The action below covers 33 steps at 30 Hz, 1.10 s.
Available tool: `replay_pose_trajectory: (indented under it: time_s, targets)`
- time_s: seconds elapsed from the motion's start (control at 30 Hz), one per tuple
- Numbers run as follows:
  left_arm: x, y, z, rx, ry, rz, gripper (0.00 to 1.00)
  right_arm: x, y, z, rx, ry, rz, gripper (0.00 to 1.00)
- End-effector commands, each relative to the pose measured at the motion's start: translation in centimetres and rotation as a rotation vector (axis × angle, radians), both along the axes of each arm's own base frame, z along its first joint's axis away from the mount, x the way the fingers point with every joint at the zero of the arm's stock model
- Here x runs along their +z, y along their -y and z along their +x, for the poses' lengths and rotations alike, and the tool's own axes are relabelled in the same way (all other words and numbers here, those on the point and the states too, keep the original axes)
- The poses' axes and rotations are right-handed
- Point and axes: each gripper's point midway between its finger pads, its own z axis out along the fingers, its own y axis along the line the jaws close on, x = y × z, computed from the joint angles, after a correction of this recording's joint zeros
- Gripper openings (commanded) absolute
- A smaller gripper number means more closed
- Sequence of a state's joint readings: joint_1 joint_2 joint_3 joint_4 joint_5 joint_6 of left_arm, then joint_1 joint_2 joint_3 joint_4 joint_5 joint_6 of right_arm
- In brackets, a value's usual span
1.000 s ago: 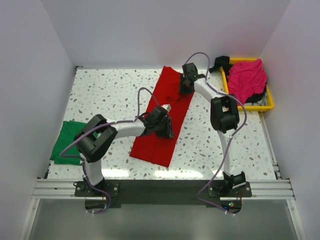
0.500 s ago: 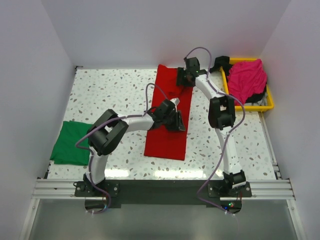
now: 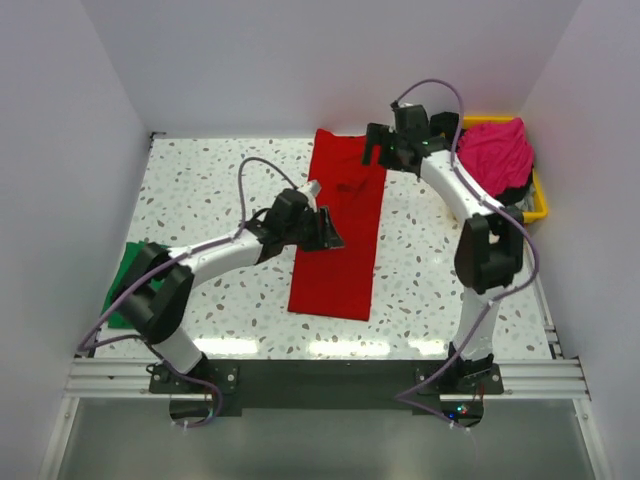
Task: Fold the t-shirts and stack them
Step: Fold the tshirt
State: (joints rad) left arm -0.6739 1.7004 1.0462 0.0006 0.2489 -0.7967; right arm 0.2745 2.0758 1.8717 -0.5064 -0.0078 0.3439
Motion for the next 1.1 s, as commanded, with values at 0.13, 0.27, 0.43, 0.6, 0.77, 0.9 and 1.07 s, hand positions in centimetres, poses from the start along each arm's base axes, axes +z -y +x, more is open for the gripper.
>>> replay_pose_trajectory:
  time_s: [0.13, 0.27, 0.43, 0.6, 0.77, 0.9, 1.07]
  targets:
    - [-2.5, -9.0, -5.0, 0.14, -0.043, 0.234, 0.52, -2.0, 1.0, -12.4, -0.027, -0.104, 0.073, 0.99]
    - [-3.4, -11.7, -7.0, 0.165, -0.054, 0.293, 0.55, -3.9, -0.1, -19.5, 0.021, -0.16, 0.112, 0.96]
    - [-4.7, -13.6, -8.3, 0.16, -0.051, 0.367, 0.55, -7.2, -2.5, -28.0, 0.099, -0.268, 0.121, 0.56]
    - [-5.6, -13.9, -8.9, 0.143, -0.046, 0.391, 0.54, -8.8, -3.9, -32.5, 0.154, -0.338, 0.105, 0.48]
    - [-6.1, -13.6, -9.2, 0.127, -0.037, 0.389, 0.51, -10.2, -4.7, -35.2, 0.189, -0.38, 0.08, 0.47]
    - [-5.9, -12.9, -9.2, 0.108, -0.016, 0.36, 0.51, -11.0, -4.8, -35.9, 0.181, -0.391, 0.073, 0.47]
    - [-6.5, -12.5, -9.5, 0.083, -0.026, 0.361, 0.49, -11.6, -5.2, -36.4, 0.185, -0.402, 0.068, 0.46]
